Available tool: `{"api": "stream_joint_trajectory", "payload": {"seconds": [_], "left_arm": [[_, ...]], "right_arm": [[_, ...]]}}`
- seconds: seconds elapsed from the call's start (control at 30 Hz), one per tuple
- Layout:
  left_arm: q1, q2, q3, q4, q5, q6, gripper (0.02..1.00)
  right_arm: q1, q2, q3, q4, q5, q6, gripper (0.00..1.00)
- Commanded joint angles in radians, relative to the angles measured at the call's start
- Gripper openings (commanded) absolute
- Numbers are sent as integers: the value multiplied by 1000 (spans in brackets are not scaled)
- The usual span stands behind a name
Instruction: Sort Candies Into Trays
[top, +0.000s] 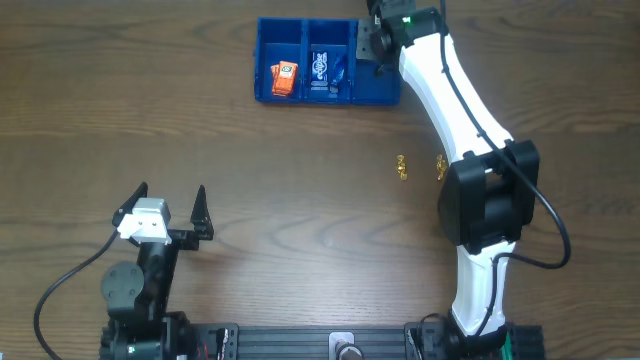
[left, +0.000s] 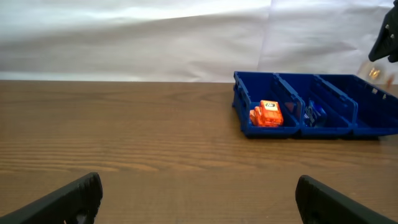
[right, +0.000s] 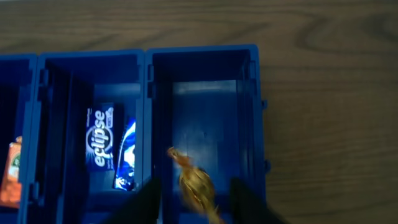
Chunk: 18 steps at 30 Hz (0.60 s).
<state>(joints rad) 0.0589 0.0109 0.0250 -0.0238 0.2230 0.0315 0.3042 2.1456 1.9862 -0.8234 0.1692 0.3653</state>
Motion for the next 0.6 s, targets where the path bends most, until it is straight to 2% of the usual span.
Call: {"api": "stream_joint_trajectory", "payload": {"seconds": [0.03,0.33,0.5,0.6], "left_arm": [[6,-6,-19,-32,11,14,998],[6,-6,-19,-32,11,14,998],[6,-6,-19,-32,11,14,998],[6,-6,-19,-32,11,14,998]], "right_arm": [[-5,0,26,3,10,-27,737],[-3,-83,-3,-194,-16,-26,761],[-3,-234,-235,-184,-17,-26,781],[-3,-330,-425,-138,-55,-27,785]]}}
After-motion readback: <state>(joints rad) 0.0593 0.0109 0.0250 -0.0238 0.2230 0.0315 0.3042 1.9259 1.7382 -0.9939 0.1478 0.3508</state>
